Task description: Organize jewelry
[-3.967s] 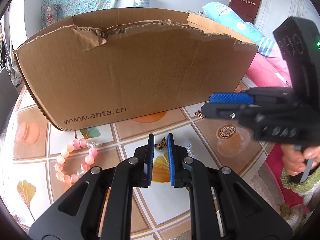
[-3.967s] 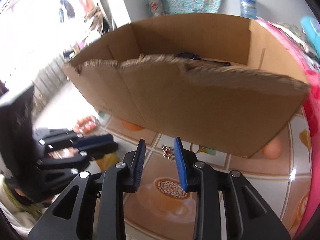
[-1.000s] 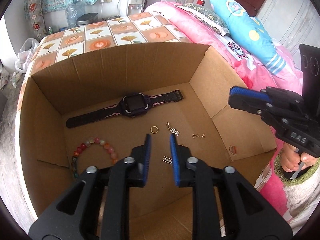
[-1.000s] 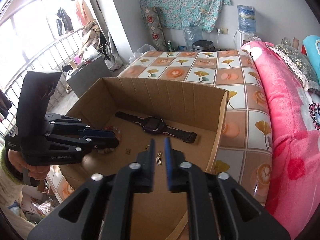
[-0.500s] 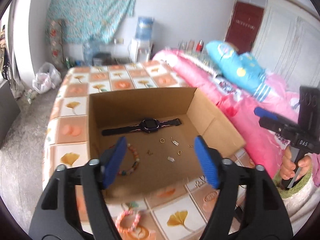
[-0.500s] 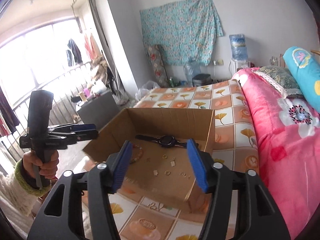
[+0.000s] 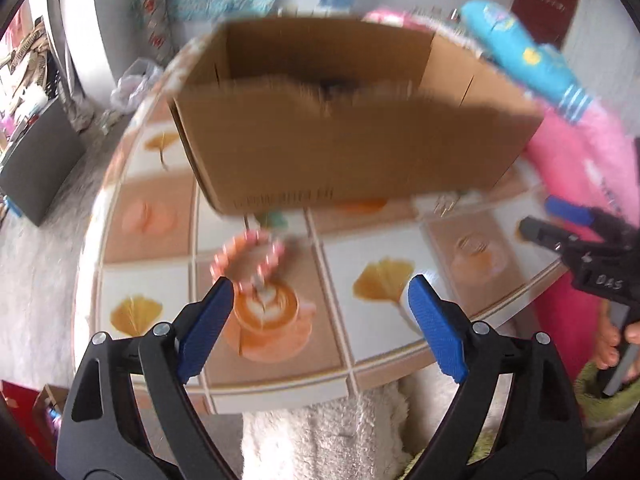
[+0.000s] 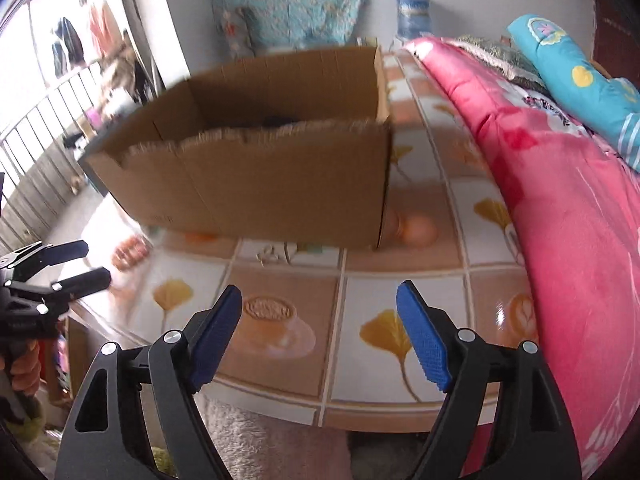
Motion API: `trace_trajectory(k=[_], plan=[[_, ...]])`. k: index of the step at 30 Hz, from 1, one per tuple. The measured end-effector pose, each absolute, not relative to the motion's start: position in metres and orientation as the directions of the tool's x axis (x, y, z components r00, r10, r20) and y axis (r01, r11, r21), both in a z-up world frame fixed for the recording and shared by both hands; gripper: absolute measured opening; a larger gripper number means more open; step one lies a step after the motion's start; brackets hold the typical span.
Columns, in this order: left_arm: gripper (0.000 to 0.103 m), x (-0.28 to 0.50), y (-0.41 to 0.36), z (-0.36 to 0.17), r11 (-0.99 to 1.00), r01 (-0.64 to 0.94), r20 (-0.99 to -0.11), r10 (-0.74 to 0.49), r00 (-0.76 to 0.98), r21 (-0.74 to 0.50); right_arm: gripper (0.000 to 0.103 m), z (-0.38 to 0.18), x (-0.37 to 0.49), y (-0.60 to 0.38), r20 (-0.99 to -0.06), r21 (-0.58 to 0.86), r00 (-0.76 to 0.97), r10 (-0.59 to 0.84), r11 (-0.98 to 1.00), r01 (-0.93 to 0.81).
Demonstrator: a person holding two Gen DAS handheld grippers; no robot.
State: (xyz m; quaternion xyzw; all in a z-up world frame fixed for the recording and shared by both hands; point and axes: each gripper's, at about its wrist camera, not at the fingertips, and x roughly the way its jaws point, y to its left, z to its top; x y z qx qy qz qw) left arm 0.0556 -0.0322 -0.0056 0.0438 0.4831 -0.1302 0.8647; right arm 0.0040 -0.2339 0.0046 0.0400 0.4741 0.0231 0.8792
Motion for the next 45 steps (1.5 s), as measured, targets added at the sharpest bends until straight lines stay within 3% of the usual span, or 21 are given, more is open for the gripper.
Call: trace_trajectory(k=[10, 25, 33, 45], plan=[[0.088, 0.062, -0.040, -0.037, 0.981, 0.190, -0.879, -0.069, 0.473, 0.025, 0.082, -0.007, 0.028, -0.230, -0.863, 0.109, 0.496, 0.095, 0.994, -0.002], [0.094, 0.066, -0.045, -0.042, 0.985, 0.175, -0.879, -0.076, 0.471, 0.009, 0.082, -0.028, 0.044, -0.215, -0.899, 0.038, 0.436, 0.030, 0.999, 0.009], [0.095, 0.066, -0.045, -0.041, 0.988, 0.153, -0.875, -0.066, 0.479, 0.009, 0.096, -0.033, 0.045, -0.210, -0.896, -0.011, 0.445, -0.019, 1.000, 0.020], [0.095, 0.063, -0.045, -0.041, 0.990, 0.139, -0.866, -0.060, 0.497, 0.011, 0.097, -0.036, 0.044, -0.213, -0.886, -0.004, 0.464, -0.012, 1.000, 0.017]])
